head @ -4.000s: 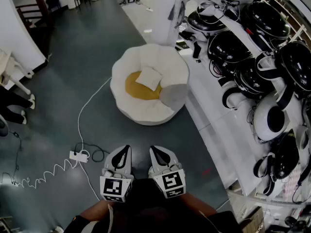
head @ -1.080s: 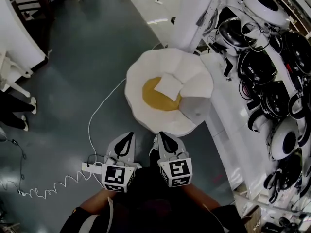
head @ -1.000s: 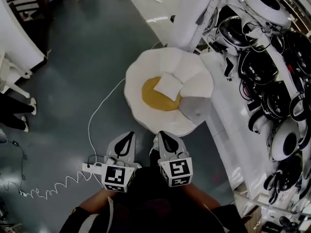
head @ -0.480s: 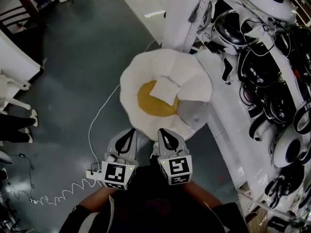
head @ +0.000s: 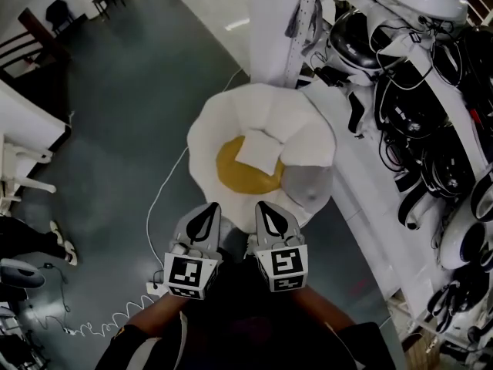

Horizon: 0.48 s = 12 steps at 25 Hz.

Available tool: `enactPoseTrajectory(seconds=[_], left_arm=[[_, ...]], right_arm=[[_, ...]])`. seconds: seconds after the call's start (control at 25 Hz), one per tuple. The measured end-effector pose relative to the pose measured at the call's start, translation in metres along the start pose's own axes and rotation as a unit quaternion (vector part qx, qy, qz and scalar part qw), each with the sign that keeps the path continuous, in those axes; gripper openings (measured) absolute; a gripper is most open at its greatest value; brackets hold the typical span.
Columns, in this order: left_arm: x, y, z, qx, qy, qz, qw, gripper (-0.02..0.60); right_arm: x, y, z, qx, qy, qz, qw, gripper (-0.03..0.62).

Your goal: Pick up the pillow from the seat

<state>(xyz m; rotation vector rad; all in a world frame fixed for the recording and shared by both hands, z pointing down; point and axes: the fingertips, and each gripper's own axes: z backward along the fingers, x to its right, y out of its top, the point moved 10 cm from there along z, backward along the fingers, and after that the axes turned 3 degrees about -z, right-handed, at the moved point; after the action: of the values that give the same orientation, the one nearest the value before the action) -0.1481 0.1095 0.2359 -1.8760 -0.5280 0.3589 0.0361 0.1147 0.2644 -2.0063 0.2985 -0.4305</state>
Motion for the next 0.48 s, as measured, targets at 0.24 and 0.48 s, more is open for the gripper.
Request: enactPoseTrajectory(seconds=[0.24, 0.48], left_arm=[[-0.01, 0.003, -0.029, -0.007, -0.011, -0.007, 0.9999, 0.002], [-0.039, 0.0, -0.057, -0.012, -0.03, -0.007, 0.9995, 0.002]], right_arm=[[0.018, 0.006, -0.016, -0.012, -0.026, -0.011, 1.0, 0.002], [0.019, 0.003, -0.042, -0.023, -0.043, -0.019, 0.999, 0.002]])
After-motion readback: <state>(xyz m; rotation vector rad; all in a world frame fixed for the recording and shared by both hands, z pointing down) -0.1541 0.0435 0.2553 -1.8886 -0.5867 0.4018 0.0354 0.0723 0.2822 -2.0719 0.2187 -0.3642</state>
